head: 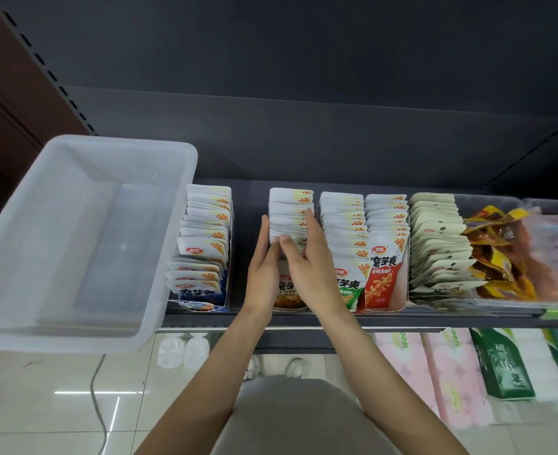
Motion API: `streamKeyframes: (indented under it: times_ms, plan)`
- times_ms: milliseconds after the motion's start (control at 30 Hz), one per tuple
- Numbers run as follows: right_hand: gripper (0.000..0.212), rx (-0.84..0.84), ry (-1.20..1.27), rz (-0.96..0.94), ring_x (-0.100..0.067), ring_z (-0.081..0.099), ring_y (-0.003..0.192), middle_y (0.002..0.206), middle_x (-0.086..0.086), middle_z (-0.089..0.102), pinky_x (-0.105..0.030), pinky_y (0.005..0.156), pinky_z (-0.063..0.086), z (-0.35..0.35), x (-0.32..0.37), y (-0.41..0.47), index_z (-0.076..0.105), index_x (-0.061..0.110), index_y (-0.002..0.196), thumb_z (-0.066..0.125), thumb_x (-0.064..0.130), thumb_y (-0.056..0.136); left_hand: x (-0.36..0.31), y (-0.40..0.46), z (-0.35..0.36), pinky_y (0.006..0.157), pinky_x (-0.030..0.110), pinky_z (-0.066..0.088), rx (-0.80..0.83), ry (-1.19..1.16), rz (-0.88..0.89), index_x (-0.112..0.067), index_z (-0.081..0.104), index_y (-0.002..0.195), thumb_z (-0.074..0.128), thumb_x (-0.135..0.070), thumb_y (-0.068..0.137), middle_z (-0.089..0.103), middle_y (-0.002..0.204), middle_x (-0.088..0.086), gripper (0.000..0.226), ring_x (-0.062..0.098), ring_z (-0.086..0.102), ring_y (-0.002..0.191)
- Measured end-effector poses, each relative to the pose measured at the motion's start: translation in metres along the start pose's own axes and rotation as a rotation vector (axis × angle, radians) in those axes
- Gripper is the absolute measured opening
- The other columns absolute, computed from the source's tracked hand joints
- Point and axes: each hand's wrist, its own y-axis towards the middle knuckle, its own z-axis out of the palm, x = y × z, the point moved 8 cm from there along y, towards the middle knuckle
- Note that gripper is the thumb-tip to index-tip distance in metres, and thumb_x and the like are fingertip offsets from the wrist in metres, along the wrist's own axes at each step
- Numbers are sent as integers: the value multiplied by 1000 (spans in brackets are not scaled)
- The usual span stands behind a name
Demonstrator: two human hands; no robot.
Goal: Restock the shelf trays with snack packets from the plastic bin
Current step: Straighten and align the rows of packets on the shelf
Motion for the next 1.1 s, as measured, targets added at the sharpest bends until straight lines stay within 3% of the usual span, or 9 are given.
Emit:
streamKeyframes:
  times_ms: [167, 267, 333, 400, 500, 600, 733, 900, 1100]
  plan:
    - [61, -28, -93, -27, -8, 10, 145, 159, 7, 8, -9, 104, 15, -3, 8, -7, 13, 27, 151, 44, 33, 99, -7, -7, 2, 108, 36, 38, -11, -14, 5, -42, 28, 144, 40, -29, 100, 54, 128, -25, 47, 2, 49, 123]
    - [58, -107, -247, -198, -10, 6, 146, 160, 6, 1, -19, 112, 24, -12, 30, -14, 17, 27, 150, 43, 34, 99, -31, -22, 0, 94, 14, 42, -67, -51, 66, -35, 32, 143, 41, -22, 100, 54, 111, -40, 46, -10, 48, 118]
    - [52, -133, -274, -369, -11, 12, 145, 159, 3, 9, -19, 112, 22, -16, 51, -19, 28, 24, 147, 44, 31, 98, -62, -41, -5, 87, 3, 39, -105, 2, 171, -31, 38, 141, 41, -17, 99, 50, 123, -34, 44, -17, 45, 116]
    - [42, -131, -276, -520, -12, 29, 138, 151, 0, 32, -15, 108, 25, -17, 69, -20, 45, 20, 138, 44, 26, 96, -98, -59, -17, 91, 5, 40, -134, 170, 329, -28, 47, 133, 45, -10, 97, 55, 126, -21, 40, -9, 49, 116]
    - [27, -40, -274, -630, -16, 60, 105, 116, -1, 66, -34, 90, 50, -3, 89, -11, 63, 15, 116, 47, 16, 94, -139, -66, -52, 72, 10, 47, -208, 608, 523, -26, 60, 113, 52, -12, 94, 68, 92, -17, 25, 1, 62, 85]
    - [28, 95, -370, -585, -18, 64, 97, 113, -4, 66, -39, 84, 53, 31, 94, 9, 61, 15, 121, 52, 14, 95, -158, -42, -91, 67, 27, 52, -263, 942, 633, -21, 66, 104, 51, -21, 87, 69, 82, -8, 22, 10, 61, 70]
    - [48, 163, -575, -555, -24, 45, 124, 141, -6, 41, -35, 98, 41, 68, 95, 41, 39, 16, 141, 51, 14, 95, -149, 18, -114, 75, 38, 52, -98, 1223, 677, -19, 68, 106, 57, -22, 89, 69, 96, -1, 20, 20, 59, 88]
    - [36, 118, -713, -550, -26, 54, 110, 124, -5, 54, -35, 80, 44, 82, 96, 61, 49, 18, 130, 52, 15, 94, -127, 53, -119, 83, 37, 49, 126, 1408, 667, -20, 66, 110, 66, -22, 86, 65, 107, -1, 25, 19, 54, 99]
    - [27, 15, -723, -562, -20, 60, 101, 117, 3, 61, -32, 76, 44, 79, 97, 63, 57, 22, 120, 57, 20, 93, -133, 65, -112, 81, 31, 44, 275, 1506, 673, -19, 63, 110, 62, -31, 88, 63, 105, -1, 25, 18, 55, 100]
